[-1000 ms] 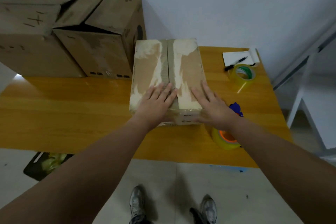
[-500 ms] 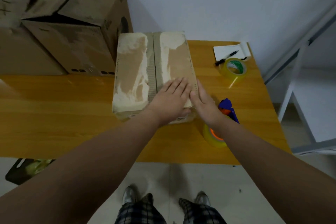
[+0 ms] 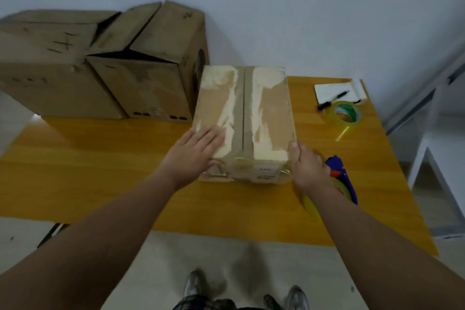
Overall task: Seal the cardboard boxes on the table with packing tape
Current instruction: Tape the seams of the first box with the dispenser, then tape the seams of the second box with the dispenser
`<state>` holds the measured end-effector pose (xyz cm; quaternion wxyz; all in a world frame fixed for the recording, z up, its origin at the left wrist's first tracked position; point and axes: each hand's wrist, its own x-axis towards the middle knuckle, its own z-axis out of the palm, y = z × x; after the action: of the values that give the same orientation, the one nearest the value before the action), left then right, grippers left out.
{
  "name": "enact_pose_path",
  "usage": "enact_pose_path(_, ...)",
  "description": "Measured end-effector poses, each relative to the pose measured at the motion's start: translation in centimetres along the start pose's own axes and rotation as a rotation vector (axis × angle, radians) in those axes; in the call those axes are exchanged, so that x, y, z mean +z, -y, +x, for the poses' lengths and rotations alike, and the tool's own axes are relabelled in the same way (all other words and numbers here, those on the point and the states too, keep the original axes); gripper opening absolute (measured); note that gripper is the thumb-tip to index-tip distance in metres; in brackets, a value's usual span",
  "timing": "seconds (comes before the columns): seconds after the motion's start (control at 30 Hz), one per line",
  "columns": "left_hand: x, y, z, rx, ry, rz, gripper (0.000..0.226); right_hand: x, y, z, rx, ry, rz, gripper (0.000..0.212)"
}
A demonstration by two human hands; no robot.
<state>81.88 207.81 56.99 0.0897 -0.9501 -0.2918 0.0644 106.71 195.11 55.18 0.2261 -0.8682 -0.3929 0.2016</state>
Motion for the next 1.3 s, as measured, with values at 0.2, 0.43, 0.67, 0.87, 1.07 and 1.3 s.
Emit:
enact_pose_path(0.2,0.4,6.1,-1.7,-0.034,0.055,-0.073,0.077,1.1,3.1,0.7,0.313,-0.139,0.435,0.064)
enact_pose_path(0.43,-0.6,4.0,0.6,0.257,-0.012,-0.207,0.101,3.7,9.2,-0.9,0.735,-0.221,1.142,0.086)
enact_pose_path(0.67,-1.1,0.3,6.3,0.442,-0.062,-0.218,0.079,0.2,7.3,4.7,0.619,-0.103,0.766,0.063)
enact_pose_path(0.87,-0.9,5.2,12.0,0.081,-0.029,-0.209,0.071,-4.3,5.7,11.8,0.327,0.132,0.473,0.034)
enact_pose_path(1.07,-0.1,4.6,17.0,-0.079,-0.063,-0.205,0.073,-5.5,5.7,20.8,0.200,0.120,0.149,0.038)
enact_pose_path(1.3,-1.0,4.6,23.0,-0.149,-0.044,-0.195,0.064,-5.9,4.8,28.1,0.168,0.024,0.024,0.060)
